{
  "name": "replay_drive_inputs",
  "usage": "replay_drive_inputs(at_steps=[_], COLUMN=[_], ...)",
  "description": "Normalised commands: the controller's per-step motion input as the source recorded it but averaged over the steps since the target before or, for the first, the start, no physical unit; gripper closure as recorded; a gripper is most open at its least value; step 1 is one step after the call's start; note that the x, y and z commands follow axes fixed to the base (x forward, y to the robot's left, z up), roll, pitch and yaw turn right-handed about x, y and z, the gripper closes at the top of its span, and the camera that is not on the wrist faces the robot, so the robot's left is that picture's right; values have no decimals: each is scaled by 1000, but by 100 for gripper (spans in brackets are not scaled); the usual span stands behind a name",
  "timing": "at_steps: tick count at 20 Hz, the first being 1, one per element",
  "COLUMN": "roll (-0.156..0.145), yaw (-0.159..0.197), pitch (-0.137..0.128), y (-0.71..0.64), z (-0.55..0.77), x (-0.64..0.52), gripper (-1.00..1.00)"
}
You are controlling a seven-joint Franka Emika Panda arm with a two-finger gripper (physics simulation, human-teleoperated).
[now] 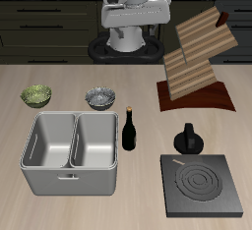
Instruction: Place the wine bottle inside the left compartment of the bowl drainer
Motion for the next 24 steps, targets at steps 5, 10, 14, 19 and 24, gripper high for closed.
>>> replay_drive_inputs(at_steps=[5,10,14,19,24], roll=[-34,-19,-9,-29,0], yaw=[-23,10,-15,-15,-2], pitch=[24,11,30,6,1], y=[-74,-101,-230,-36,49], z=[-17,-19,-77,-86,-74], x=[400,435,603,378,351], gripper=[-100,-100,-100,-100,-100])
